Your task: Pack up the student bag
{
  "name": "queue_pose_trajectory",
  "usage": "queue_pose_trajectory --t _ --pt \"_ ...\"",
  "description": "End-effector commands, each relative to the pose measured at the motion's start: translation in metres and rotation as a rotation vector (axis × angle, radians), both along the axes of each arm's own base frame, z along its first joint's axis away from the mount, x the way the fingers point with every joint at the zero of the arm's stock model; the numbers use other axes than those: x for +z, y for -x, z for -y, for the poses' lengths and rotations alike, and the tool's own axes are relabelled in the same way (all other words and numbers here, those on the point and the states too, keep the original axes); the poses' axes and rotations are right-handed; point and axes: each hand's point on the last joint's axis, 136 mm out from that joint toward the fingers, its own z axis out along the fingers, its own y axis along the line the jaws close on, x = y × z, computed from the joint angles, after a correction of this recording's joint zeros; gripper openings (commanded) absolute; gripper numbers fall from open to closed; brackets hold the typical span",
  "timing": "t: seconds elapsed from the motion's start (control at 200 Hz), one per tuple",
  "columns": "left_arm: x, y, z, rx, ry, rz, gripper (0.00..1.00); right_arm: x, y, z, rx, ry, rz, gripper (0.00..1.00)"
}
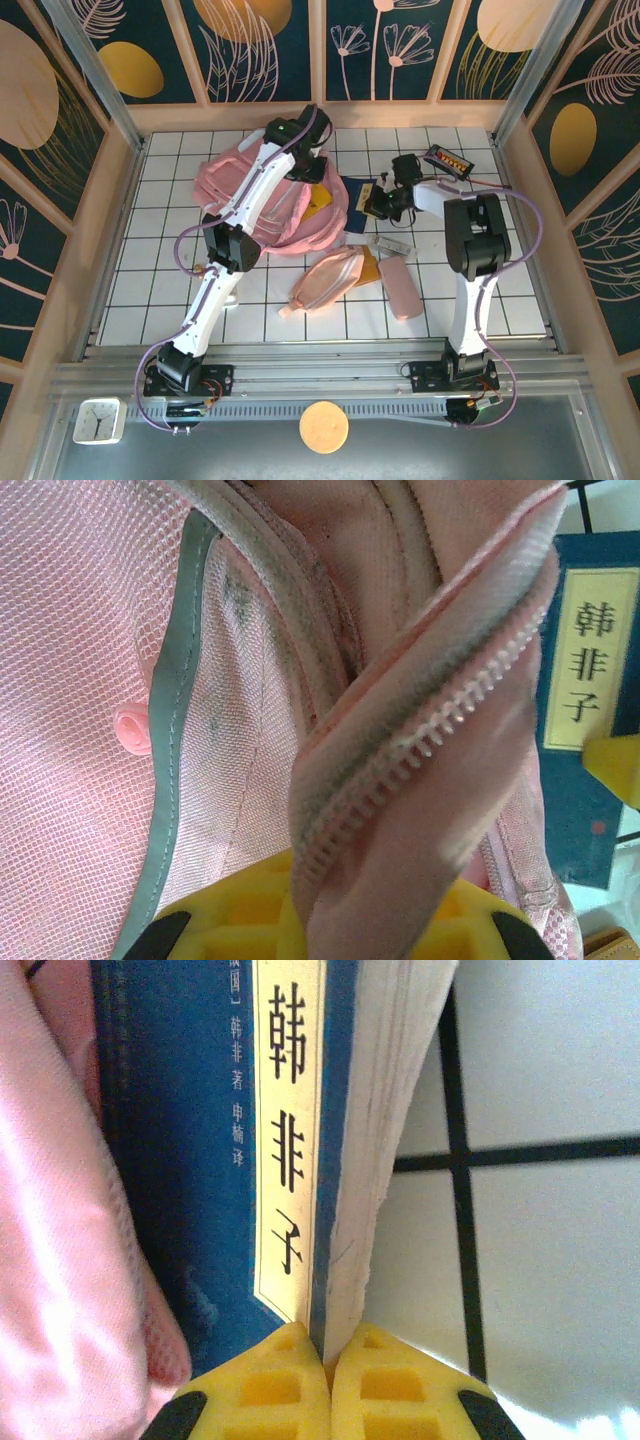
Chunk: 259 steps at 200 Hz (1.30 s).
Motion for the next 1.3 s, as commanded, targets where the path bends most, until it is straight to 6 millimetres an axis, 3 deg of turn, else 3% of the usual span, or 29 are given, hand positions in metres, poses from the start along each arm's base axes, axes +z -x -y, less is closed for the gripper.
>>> queue_pose_trajectory --t 0.0,0.155,0.345,0.565,0.691,0.911,1.041,1.291 --pt "0.051 -0.006 -0.02 0.068 0.046 0.087 0.0 0.038 -0.015 0.022 -0.078 -0.021 0.118 0.0" --pt "0.076 -0.008 -0.045 0.116 0.025 0.131 0.0 0.069 -0.013 0.046 -0.118 -0.081 0.189 0.0" --pt "0.076 -0.007 -0.047 0.119 0.021 0.127 0.0 0.117 -0.006 0.065 -0.132 -0.121 0.279 0.0" --pt "0.073 -0.008 -0.046 0.121 0.025 0.123 0.0 0.169 0.007 0.059 -0.091 -0.165 0.342 0.0" --pt "0.08 -0.006 -0.042 0.12 0.052 0.125 0.0 0.174 0.012 0.026 -0.02 -0.202 0.324 0.0" --pt "0.09 0.002 -0.038 0.115 0.083 0.121 0.0 0.146 0.011 -0.053 0.084 -0.282 0.246 0.0" --pt "0.092 0.005 -0.032 0.106 0.092 0.122 0.0 0.125 -0.001 -0.097 0.107 -0.32 0.19 0.0" --pt "0.092 0.011 -0.022 0.087 0.115 0.108 0.0 0.096 -0.037 -0.157 0.13 -0.372 0.161 0.0"
